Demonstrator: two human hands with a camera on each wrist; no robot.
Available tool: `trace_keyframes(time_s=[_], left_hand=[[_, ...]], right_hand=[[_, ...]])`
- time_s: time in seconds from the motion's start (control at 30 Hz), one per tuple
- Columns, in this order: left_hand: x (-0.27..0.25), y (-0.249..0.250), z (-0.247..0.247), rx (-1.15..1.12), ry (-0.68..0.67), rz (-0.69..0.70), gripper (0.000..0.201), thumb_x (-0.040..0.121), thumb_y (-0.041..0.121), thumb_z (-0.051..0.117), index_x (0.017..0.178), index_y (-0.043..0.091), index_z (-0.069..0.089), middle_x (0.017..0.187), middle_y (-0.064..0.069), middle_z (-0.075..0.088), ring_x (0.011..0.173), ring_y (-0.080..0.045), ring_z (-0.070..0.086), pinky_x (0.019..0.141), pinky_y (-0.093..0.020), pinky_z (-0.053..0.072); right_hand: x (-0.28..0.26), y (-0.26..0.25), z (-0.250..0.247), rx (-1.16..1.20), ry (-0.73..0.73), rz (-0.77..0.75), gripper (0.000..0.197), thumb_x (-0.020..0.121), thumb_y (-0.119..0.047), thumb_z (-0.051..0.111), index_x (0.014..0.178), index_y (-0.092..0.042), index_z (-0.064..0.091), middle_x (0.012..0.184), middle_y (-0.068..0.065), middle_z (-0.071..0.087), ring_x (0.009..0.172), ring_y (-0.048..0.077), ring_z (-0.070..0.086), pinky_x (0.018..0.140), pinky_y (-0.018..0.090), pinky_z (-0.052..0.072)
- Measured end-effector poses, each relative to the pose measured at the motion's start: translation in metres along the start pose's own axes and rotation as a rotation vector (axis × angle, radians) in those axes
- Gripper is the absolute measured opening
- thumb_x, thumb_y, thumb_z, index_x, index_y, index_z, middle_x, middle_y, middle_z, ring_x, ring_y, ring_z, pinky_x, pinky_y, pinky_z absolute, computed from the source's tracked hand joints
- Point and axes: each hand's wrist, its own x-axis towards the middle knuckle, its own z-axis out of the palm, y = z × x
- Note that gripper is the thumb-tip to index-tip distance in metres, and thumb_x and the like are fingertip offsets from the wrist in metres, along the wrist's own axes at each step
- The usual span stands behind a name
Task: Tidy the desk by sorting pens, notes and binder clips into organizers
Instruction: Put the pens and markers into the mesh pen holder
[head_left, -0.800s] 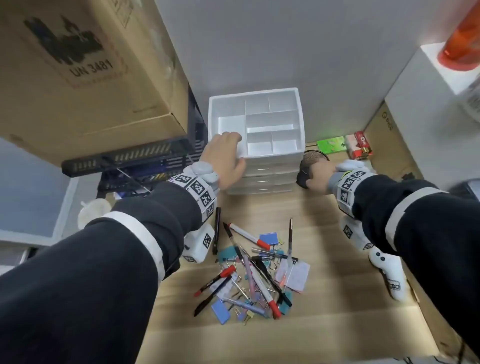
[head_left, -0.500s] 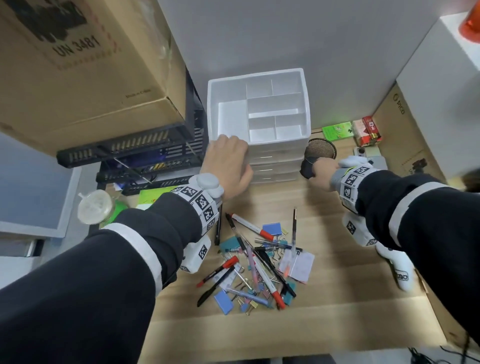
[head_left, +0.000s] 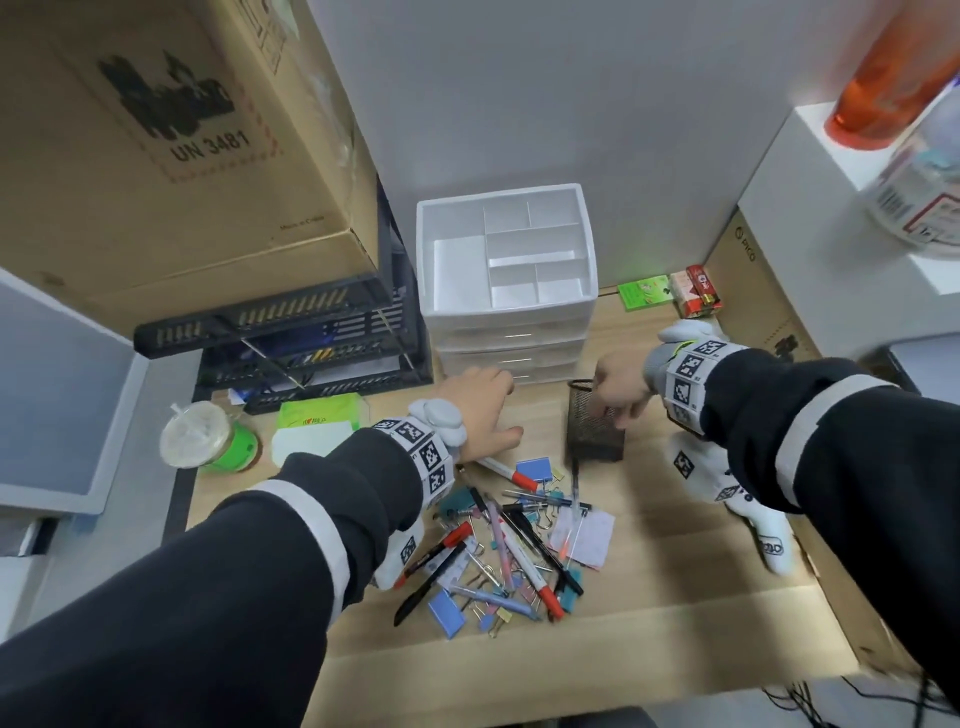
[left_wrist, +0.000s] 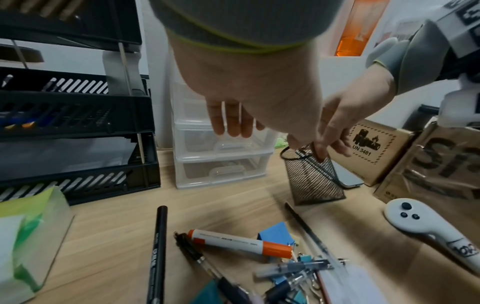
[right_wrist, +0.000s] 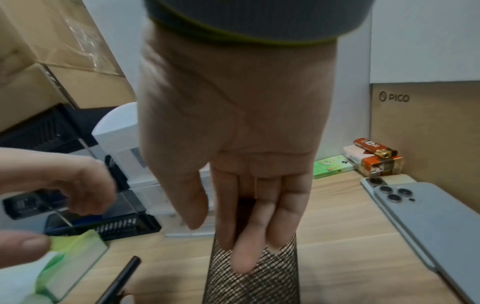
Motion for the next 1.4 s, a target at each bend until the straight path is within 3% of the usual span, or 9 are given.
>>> trace_keyframes(time_s=[0.2,0.3,0.37,0.47,0.57,0.67,0.9,1.1,1.4], left_hand=[[0.001,0.0,0.016,-0.18,0.011,-0.188,0.099,0.059,0.082,0.069,0.124,0.014,0.04,0.096,-0.001,0.061,0.078,-0.018,0.057,0.059,-0.033,0.043],[-0.001,-0.01,0.03,-0.314,0.015,-0.289,0.12,0.04,0.088,0.07,0.129,0.015,0.035,0.09,0.002,0.063,0.077,-0.017,0.061,0.063,-0.036,0.055],[-0.007,-0.016,0.038,-0.37,0.039,-0.301,0.117,0.037,0.085,0.075,0.123,0.015,0.041,0.089,0.002,0.064,0.078,-0.017,0.064,0.066,-0.038,0.057],[-0.017,-0.026,0.045,-0.482,0.036,-0.28,0.077,0.051,0.057,0.091,0.104,0.015,0.054,0.084,0.002,0.068,0.073,-0.009,0.063,0.066,-0.033,0.054],[-0.029,-0.037,0.05,-0.448,0.018,-0.334,0.085,0.045,0.062,0.088,0.109,0.021,0.049,0.089,0.007,0.063,0.078,-0.01,0.062,0.068,-0.035,0.055],[-0.039,-0.049,0.06,-0.468,0.011,-0.375,0.088,0.038,0.065,0.085,0.104,0.023,0.045,0.087,0.006,0.065,0.076,-0.012,0.065,0.069,-0.042,0.059],[-0.063,-0.051,0.071,-0.566,0.071,-0.35,0.073,0.059,0.041,0.091,0.111,0.009,0.051,0.091,-0.002,0.067,0.081,-0.017,0.067,0.071,-0.041,0.057],[-0.072,-0.052,0.082,-0.528,0.067,-0.314,0.065,0.062,0.036,0.091,0.107,0.015,0.049,0.091,0.007,0.058,0.075,-0.001,0.056,0.063,-0.023,0.05],[-0.071,-0.058,0.094,-0.471,0.064,-0.344,0.091,0.049,0.056,0.086,0.121,0.022,0.044,0.099,0.011,0.055,0.086,-0.008,0.059,0.071,-0.03,0.054]], right_hand=[[-0.006,-0.043,0.021,0.386,-0.145,-0.211,0.018,0.092,-0.017,0.069,0.107,-0.006,0.069,0.086,0.004,0.076,0.077,0.016,0.073,0.075,0.029,0.059],[-0.007,-0.06,0.029,0.489,-0.232,-0.303,0.013,0.096,-0.011,0.061,0.106,-0.009,0.07,0.072,-0.011,0.076,0.078,0.011,0.071,0.073,0.023,0.055],[-0.008,-0.066,0.034,0.558,-0.291,-0.334,0.016,0.097,-0.008,0.057,0.106,-0.008,0.07,0.071,-0.012,0.076,0.078,0.009,0.072,0.077,0.024,0.055],[-0.004,-0.072,0.046,0.672,-0.362,-0.346,0.013,0.098,-0.008,0.056,0.098,-0.012,0.068,0.078,-0.007,0.077,0.081,0.01,0.073,0.076,0.024,0.057],[0.016,-0.06,0.054,0.837,-0.097,-0.254,0.006,0.095,-0.011,0.064,0.089,-0.01,0.063,0.086,0.005,0.071,0.079,0.018,0.073,0.069,0.027,0.059],[0.039,-0.032,0.063,0.388,0.278,-0.006,0.012,0.089,-0.015,0.065,0.08,-0.011,0.059,0.081,0.01,0.067,0.072,0.024,0.068,0.066,0.032,0.059],[0.054,-0.007,0.12,0.081,0.191,0.259,0.02,0.077,-0.026,0.079,0.081,-0.009,0.069,0.069,0.003,0.069,0.065,0.02,0.067,0.067,0.028,0.058],[0.057,-0.009,0.139,0.101,0.213,0.227,0.012,0.092,-0.015,0.061,0.085,-0.006,0.064,0.068,0.004,0.058,0.058,0.016,0.052,0.049,0.025,0.037],[0.05,-0.011,0.152,0.052,0.153,-0.063,0.015,0.078,-0.015,0.07,0.084,-0.019,0.057,0.079,0.001,0.063,0.072,0.022,0.062,0.066,0.033,0.056]])
